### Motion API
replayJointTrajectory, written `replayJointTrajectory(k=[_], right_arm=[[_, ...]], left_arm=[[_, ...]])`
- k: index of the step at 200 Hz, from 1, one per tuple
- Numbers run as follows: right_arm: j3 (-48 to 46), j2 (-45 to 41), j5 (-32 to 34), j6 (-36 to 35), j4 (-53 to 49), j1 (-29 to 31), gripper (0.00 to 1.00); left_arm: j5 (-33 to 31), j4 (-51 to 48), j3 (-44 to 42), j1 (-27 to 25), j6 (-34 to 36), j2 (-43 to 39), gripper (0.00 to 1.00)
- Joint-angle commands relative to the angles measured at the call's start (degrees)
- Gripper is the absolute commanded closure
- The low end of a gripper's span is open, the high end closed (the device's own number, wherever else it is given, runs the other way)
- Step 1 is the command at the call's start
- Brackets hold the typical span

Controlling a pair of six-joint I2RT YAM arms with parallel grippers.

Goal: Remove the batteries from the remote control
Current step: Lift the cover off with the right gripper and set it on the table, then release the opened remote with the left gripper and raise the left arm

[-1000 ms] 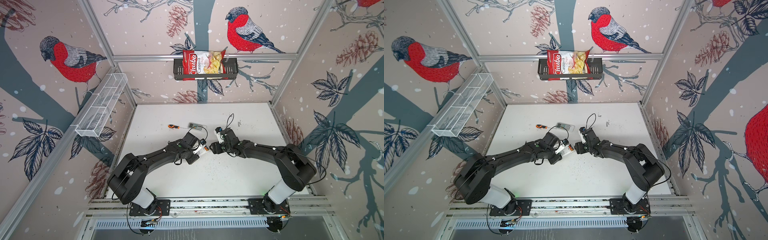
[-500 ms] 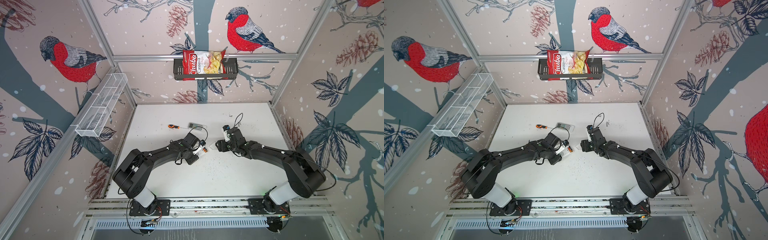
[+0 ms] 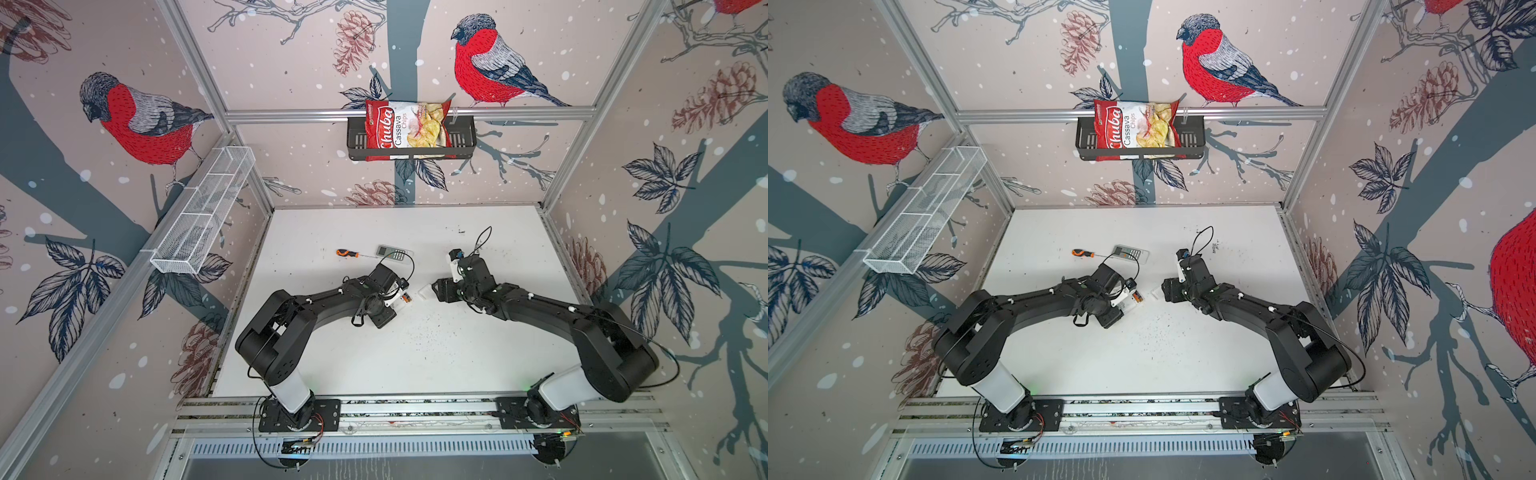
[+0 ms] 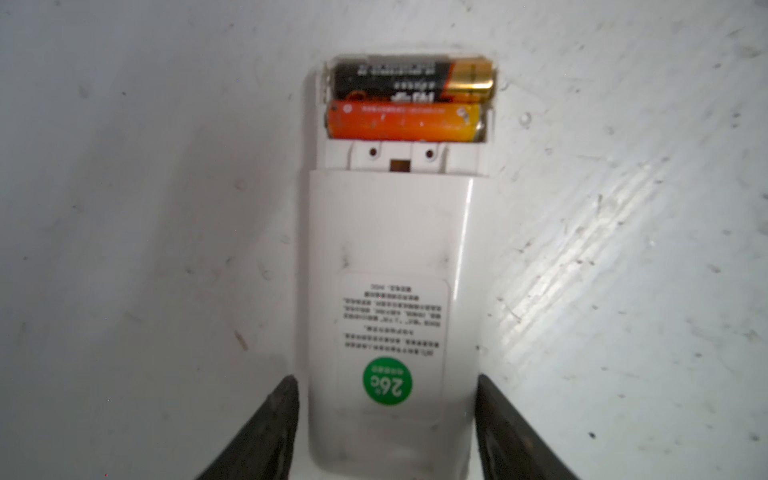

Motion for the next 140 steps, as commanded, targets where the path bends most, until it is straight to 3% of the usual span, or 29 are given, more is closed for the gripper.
replayJointTrajectory(k=[1, 33, 79, 106, 128, 140], right_arm=[[-0.2, -0.4, -0.5, 0.2, 1.3, 0.1, 0.25], [-0.1, -0.3, -0.8, 0.2, 1.5, 0.1, 0.25], [0.0, -0.8, -1.0, 0.1, 1.4, 0.2, 0.25], [-0.2, -1.5, -1.3, 0.0, 1.5, 0.2, 0.25], [-0.6, -2.3, -1.4, 0.2, 1.7, 0.2, 0.25], [-0.8, -2.7, -1.4, 0.3, 1.9, 0.2, 0.25]], left_arm=[[-2.9, -0.6, 0.0, 0.1, -0.1, -0.5, 0.29], [-7.7, 1.5, -1.9, 0.4, -1.5, -3.1, 0.16], [-13.5, 3.1, -2.7, 1.4, -2.6, -5.3, 0.13], [-13.0, 3.5, -2.8, 1.5, -2.9, -7.3, 0.12], [-13.3, 5.7, -2.8, 2.5, -4.7, -10.7, 0.03], [-14.7, 8.2, -2.8, 3.7, -6.7, -12.8, 0.02]])
